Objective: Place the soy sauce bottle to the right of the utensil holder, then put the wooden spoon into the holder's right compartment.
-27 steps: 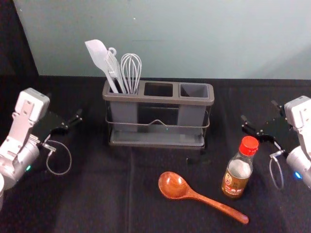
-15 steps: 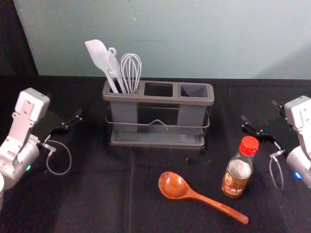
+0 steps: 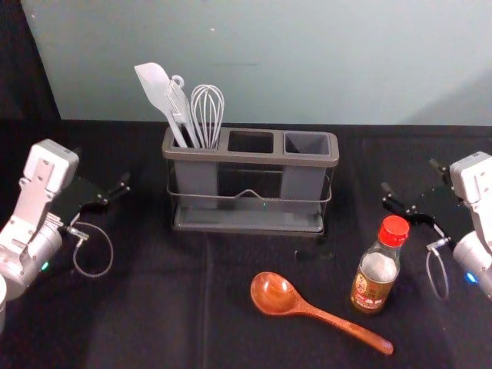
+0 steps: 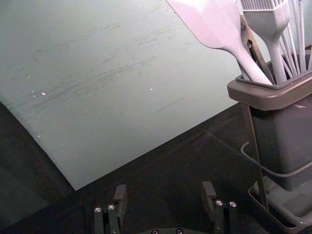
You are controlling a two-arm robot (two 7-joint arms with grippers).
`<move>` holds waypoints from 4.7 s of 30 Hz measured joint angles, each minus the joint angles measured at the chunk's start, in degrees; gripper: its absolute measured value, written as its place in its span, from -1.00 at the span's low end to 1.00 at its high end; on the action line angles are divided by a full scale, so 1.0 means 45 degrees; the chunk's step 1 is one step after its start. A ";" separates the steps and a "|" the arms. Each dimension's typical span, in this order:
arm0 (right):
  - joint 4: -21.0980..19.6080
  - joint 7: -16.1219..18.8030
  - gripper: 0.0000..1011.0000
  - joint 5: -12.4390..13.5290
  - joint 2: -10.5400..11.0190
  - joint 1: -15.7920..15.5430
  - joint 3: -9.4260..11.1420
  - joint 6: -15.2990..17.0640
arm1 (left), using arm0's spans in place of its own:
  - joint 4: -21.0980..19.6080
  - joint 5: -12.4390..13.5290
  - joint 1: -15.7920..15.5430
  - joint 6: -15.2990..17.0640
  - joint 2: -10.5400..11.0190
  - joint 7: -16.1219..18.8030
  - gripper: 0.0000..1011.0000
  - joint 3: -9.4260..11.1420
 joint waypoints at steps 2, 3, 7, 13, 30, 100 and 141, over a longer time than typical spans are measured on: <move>0.0000 0.0000 0.98 0.0000 0.0000 0.0000 0.0000 0.0000 | 0.0000 -0.0001 0.0000 0.0000 0.0000 0.0000 0.99 0.0000; 0.0000 0.0000 0.98 0.0000 0.0000 0.0000 0.0000 0.0000 | 0.0000 -0.0001 0.0000 0.0000 0.0000 0.0000 0.99 0.0000; 0.0000 0.0000 0.98 0.0001 0.0000 0.0000 0.0000 0.0000 | 0.0000 -0.0001 0.0000 0.0000 0.0000 0.0000 0.99 0.0000; 0.0000 -0.0001 0.98 0.0001 0.0000 0.0000 0.0000 0.0001 | 0.0000 0.0000 0.0000 0.0001 0.0000 0.0000 0.99 0.0000; 0.0000 0.0000 0.98 0.0000 0.0000 0.0000 0.0000 0.0000 | 0.0000 0.0000 0.0001 0.0001 0.0000 0.0001 0.99 0.0000; -0.4110 0.6497 0.98 0.4158 0.1824 -0.4199 0.2879 -0.0922 | 0.0000 0.0000 0.0000 0.0000 0.0000 0.0000 0.99 -0.0001; -0.5541 0.6990 -0.24 0.3740 0.1173 -0.4218 0.3790 0.0543 | 0.0000 0.0000 0.0000 0.0000 0.0000 0.0000 0.99 0.0000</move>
